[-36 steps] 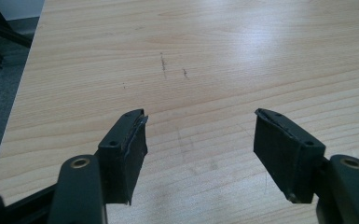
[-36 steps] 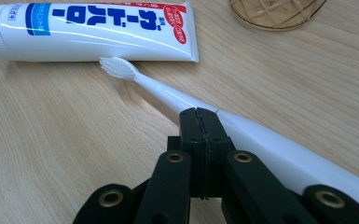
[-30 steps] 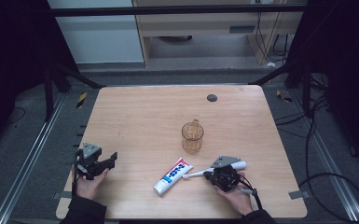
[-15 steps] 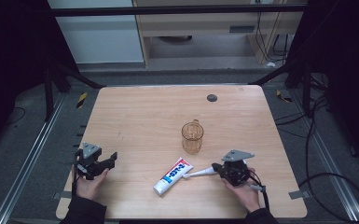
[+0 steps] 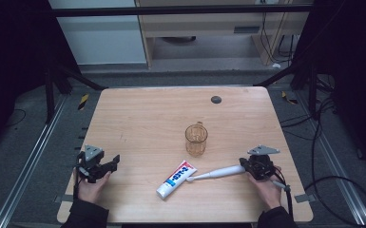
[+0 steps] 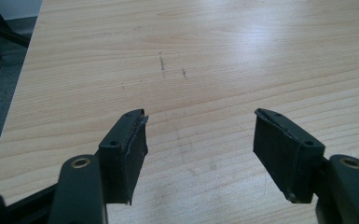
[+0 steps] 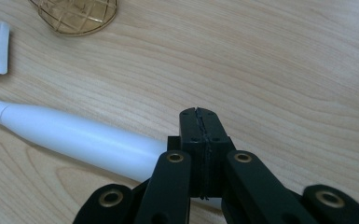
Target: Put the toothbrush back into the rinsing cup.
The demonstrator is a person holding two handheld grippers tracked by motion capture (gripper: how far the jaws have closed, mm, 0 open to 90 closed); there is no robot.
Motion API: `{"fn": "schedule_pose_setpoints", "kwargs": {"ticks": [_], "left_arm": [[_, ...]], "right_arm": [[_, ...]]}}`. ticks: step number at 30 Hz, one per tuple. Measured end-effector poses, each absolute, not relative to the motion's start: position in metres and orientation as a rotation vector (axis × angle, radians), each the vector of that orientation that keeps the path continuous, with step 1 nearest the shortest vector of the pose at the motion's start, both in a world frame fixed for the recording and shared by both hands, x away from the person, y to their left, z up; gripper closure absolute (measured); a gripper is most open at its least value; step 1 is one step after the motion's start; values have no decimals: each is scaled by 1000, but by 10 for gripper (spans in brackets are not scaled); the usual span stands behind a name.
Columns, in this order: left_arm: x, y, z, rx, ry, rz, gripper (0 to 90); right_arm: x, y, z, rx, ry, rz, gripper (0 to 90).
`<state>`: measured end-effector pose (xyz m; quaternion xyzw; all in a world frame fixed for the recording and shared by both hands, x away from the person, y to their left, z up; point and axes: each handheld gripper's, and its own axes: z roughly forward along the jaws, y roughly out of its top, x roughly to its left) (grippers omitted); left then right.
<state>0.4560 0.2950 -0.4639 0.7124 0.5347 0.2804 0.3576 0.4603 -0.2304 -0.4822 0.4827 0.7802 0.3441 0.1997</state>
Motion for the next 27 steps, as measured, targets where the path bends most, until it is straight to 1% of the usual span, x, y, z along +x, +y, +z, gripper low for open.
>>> {"fn": "schedule_pose_setpoints", "kwargs": {"ticks": [14,27], "left_arm": [[456,296,-464,1835,1381,721,343],[455,297,-463,1830,1382,722,343]], "right_arm": [[448,-237,-486,1332,2220,892,900],[423,-242,-485,1329,2227,900,900]]}}
